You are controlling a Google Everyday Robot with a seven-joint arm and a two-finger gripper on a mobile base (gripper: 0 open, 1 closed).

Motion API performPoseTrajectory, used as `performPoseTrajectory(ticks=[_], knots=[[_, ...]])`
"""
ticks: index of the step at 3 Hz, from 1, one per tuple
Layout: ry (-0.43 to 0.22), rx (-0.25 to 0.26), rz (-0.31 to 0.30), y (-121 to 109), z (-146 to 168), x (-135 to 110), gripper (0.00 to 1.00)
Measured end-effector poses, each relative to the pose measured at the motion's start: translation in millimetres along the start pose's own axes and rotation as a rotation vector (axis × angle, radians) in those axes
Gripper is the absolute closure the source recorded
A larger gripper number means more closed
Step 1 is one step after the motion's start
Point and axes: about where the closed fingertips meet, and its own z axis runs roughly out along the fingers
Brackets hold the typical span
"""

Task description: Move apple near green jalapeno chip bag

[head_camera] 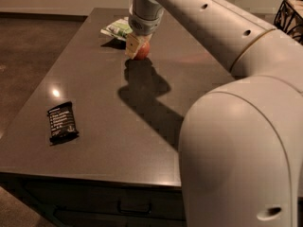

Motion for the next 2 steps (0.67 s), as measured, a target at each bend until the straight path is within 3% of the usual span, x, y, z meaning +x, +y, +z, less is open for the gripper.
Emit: performPoseTrajectory(ticks=[1, 2], knots=[[0.017, -0.004, 0.0, -3, 16, 0, 1.0], [0.028, -0.024, -0.012, -2, 28, 2, 0.82]])
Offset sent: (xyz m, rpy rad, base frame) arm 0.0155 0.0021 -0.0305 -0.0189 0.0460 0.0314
